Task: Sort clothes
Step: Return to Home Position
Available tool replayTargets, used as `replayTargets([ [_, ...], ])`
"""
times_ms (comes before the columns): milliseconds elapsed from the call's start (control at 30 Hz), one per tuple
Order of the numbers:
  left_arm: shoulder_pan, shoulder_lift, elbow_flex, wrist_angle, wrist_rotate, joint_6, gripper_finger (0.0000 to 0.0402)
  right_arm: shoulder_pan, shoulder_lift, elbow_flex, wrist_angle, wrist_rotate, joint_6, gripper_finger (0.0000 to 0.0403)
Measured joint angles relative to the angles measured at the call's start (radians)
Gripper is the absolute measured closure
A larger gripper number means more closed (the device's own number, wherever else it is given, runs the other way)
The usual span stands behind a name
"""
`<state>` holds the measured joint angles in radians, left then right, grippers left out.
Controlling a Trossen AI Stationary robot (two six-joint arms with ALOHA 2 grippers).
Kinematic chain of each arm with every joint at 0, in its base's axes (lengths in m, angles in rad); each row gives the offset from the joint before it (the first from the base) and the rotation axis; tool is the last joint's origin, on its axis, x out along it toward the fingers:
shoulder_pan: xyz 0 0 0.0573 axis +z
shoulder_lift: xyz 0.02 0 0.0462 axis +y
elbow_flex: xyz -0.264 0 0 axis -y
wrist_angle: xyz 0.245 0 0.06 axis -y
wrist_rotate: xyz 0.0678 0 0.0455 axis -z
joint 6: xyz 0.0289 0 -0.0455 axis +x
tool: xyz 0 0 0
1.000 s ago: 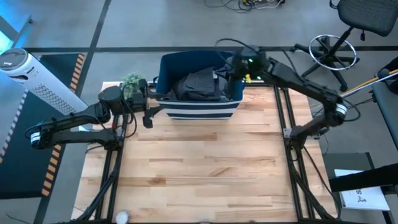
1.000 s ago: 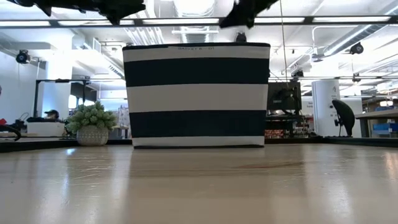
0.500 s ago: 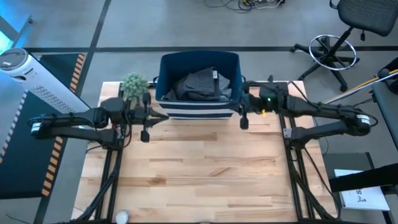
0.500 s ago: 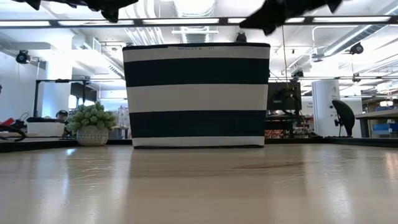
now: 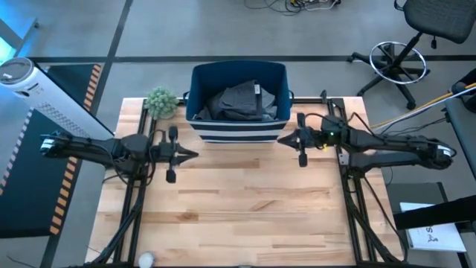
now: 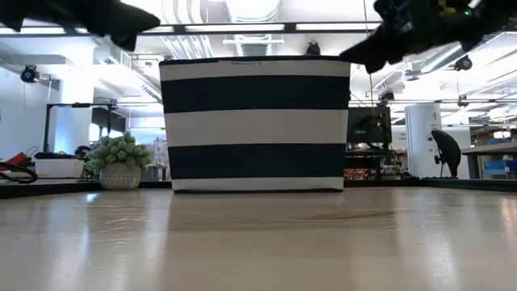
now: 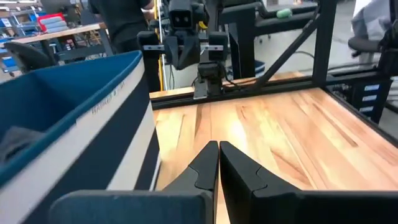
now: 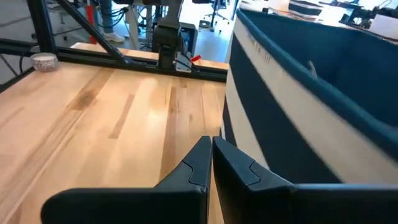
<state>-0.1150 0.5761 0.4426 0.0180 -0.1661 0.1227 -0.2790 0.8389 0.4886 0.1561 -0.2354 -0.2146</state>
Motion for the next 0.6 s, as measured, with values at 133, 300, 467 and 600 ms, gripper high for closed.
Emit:
replayTargets([
  [133,0.000,-0.093,-0.096,0.043,0.032,-0.027,0.0401,0.000,-0.063,-0.069,0.015,-0.020,0.012,0.0403],
  [300,0.000,-0.224,-0.186,0.059,0.071,-0.032,0.0401,-0.024,-0.144,-0.143,0.054,-0.109,0.025,0.0403],
  [467,0.000,-0.366,-0.269,0.053,0.059,-0.039,0.0402,-0.062,-0.255,-0.224,0.069,-0.136,0.060,0.0403],
  [600,0.000,-0.474,-0.312,-0.019,0.004,-0.055,0.0402,-0.085,-0.363,-0.297,0.084,-0.159,0.099,0.0403],
])
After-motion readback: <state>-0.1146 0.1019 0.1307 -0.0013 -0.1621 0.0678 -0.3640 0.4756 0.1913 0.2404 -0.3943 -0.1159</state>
